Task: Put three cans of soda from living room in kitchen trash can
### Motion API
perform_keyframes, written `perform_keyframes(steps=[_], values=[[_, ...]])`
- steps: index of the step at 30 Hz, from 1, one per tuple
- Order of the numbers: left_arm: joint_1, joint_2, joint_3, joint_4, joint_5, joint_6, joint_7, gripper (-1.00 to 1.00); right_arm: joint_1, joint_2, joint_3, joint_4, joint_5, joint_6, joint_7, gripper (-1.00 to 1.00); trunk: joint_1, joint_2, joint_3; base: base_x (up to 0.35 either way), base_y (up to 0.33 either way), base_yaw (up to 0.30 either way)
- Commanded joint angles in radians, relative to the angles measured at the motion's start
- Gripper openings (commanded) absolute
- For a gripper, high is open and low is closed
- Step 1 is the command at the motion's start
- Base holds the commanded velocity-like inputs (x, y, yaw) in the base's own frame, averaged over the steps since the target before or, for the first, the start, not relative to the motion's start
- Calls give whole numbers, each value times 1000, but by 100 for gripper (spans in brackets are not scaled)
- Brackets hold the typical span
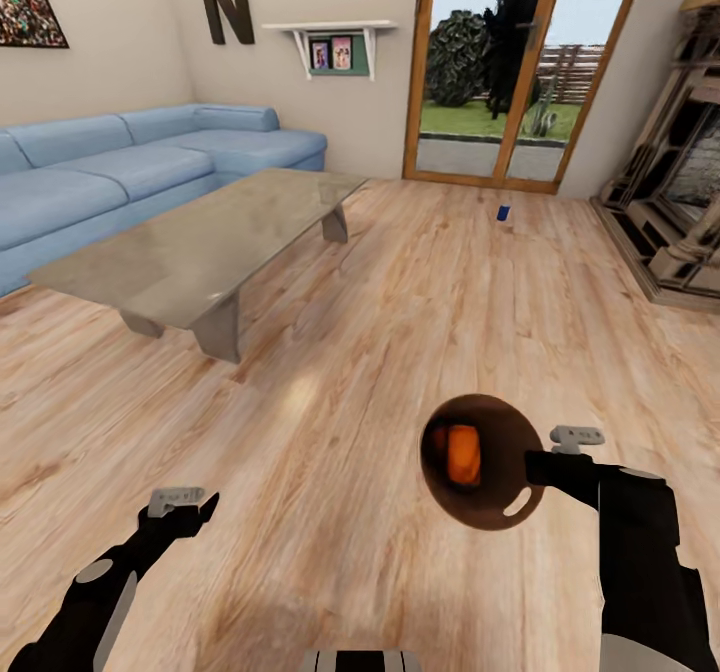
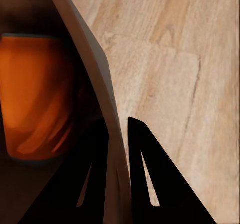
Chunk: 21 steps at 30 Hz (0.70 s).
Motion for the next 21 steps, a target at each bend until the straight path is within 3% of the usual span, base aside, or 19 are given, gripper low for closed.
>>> perform_keyframes(steps=[1, 21], values=[[0, 0, 0, 0, 0, -1, 0, 100, 0, 0, 1, 0, -22, 8, 6, -100, 0, 0, 1, 197, -162, -217], [0, -12, 0, 3, -6, -5, 2, 100, 0, 0, -1, 0, -22, 8, 6, -100, 0, 0, 22, 214, -161, -200]])
